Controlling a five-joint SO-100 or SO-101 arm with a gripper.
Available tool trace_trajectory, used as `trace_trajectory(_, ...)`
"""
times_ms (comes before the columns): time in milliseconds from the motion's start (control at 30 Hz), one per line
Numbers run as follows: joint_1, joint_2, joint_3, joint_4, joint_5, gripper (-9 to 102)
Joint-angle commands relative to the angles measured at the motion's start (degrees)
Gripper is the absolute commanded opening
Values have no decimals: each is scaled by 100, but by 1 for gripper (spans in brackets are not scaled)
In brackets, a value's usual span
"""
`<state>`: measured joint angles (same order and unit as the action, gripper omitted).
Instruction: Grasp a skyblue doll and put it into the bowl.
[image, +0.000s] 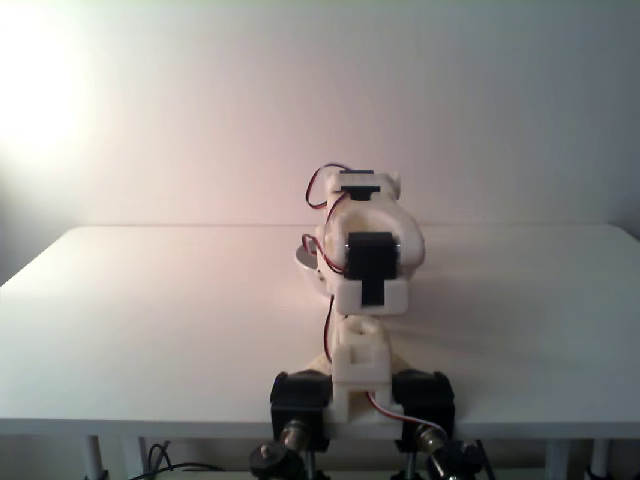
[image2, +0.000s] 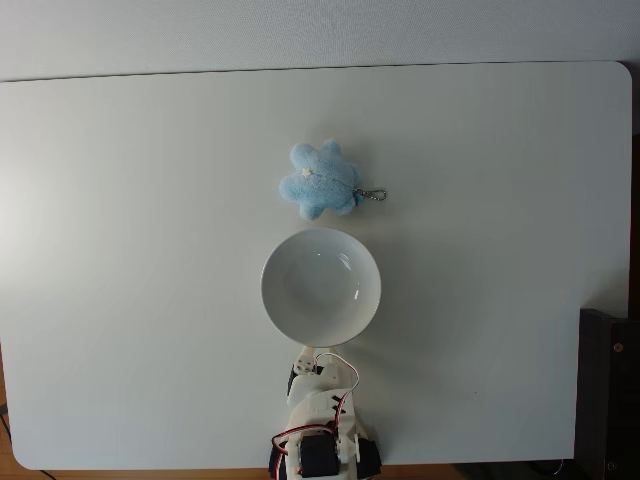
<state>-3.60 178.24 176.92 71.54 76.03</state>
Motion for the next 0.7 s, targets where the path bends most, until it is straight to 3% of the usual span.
trace_trajectory(0,-44,1670,9,114,-18,0)
trace_trajectory(667,9,1679,-167,44,0,0)
